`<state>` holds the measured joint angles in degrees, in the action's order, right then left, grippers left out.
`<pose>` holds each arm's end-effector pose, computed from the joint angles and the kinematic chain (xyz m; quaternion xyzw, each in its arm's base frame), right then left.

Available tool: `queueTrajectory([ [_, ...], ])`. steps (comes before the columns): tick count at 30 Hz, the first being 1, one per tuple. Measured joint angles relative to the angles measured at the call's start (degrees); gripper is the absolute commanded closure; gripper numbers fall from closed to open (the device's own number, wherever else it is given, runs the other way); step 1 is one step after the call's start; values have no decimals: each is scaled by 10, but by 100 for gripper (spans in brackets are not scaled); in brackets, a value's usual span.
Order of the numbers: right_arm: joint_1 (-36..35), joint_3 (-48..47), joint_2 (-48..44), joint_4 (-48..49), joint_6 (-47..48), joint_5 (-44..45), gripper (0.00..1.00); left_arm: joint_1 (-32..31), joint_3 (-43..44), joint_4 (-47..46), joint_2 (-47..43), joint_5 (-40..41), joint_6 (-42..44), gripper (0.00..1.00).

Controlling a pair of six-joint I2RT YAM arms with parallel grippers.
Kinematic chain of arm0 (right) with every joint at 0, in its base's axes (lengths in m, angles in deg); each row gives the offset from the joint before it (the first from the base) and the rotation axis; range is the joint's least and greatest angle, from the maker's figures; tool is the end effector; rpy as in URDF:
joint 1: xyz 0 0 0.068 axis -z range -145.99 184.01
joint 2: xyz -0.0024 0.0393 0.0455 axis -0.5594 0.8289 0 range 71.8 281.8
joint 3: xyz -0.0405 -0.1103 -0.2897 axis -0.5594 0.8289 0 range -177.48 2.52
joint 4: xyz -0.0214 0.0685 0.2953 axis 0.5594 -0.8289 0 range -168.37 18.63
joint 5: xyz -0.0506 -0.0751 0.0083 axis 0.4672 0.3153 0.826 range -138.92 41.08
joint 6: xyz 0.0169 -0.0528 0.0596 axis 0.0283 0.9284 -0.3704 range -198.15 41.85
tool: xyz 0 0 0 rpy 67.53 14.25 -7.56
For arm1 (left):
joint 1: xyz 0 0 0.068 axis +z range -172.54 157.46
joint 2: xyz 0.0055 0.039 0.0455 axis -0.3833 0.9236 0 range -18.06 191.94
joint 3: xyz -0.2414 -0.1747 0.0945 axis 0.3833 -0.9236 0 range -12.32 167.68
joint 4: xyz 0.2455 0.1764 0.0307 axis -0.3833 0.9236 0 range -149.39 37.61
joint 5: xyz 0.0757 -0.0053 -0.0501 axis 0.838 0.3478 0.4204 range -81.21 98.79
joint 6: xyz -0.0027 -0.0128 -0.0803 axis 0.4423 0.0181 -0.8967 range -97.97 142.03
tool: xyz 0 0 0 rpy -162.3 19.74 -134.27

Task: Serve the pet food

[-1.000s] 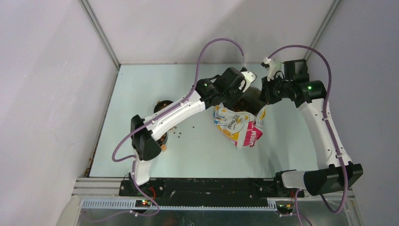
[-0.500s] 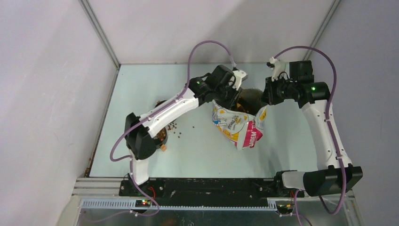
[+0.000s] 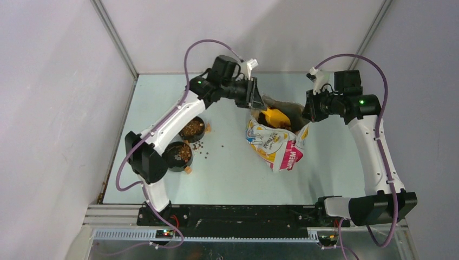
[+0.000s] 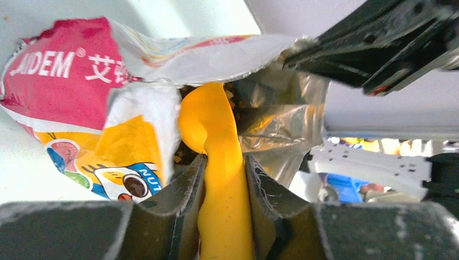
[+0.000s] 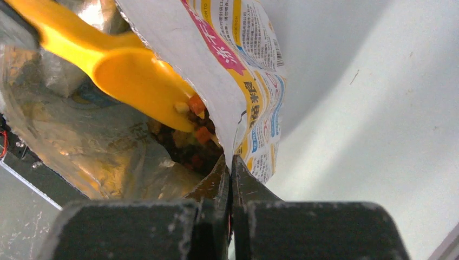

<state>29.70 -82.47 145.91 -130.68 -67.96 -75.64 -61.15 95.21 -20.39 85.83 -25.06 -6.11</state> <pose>0.2976 0.0543 0.4179 -0.1962 0.8920 0.1981 0.3559 0.3558 -0.3345 0.4111 0.2106 0.8343 -0.4575 0.2243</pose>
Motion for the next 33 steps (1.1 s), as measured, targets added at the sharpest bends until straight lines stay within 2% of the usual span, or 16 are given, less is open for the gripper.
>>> queueTrajectory([
  [5, 1, -7, 3, -11, 6, 7, 100, 54, -25, -39, -17, -51, -56, 100],
  [9, 1, -19, 11, -23, 7, 10, 100, 89, -81, -97, -31, -100, -128, 100],
  [17, 1, -29, 18, -35, 7, 17, 100, 126, -221, -306, -53, -174, -318, 100],
  [21, 1, -33, 19, -40, 8, 21, 100, 137, -263, -398, -54, -198, -397, 100],
  [27, 1, -37, 20, -48, 7, 25, 100, 150, -283, -477, -58, -219, -466, 100],
  [33, 1, -39, 20, -51, 7, 26, 100, 160, -287, -483, -85, -223, -467, 100],
])
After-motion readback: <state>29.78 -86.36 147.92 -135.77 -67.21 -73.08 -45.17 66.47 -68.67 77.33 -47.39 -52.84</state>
